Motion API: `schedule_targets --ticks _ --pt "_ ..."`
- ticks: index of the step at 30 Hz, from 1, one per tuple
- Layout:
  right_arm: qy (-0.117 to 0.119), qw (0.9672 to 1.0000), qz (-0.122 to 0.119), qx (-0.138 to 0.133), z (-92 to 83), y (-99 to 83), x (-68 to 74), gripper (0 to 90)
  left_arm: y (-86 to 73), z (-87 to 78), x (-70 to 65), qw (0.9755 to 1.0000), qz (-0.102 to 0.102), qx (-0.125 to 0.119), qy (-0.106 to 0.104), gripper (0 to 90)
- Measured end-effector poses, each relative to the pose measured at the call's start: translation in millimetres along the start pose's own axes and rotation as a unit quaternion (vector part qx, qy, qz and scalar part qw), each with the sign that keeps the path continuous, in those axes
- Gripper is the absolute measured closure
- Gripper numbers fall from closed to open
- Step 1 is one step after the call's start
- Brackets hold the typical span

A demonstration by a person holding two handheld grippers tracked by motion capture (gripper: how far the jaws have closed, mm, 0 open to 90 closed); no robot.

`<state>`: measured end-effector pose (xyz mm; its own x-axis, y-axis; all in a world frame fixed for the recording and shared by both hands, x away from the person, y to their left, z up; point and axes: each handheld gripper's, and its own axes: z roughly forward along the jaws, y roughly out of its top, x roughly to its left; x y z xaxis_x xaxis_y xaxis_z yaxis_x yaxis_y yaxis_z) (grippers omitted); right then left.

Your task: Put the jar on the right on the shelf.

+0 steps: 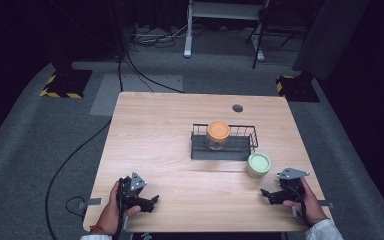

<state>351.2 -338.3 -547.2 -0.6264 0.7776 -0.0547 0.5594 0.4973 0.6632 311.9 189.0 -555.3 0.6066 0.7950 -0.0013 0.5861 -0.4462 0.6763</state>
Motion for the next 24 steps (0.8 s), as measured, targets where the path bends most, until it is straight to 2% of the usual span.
schedule_targets --ticks 24 --pt "-0.004 0.9997 -0.004 -0.023 -5.2 27.8 -0.7 3.4 0.0 0.0 0.0 1.0000 0.000 0.000 0.000 0.0"
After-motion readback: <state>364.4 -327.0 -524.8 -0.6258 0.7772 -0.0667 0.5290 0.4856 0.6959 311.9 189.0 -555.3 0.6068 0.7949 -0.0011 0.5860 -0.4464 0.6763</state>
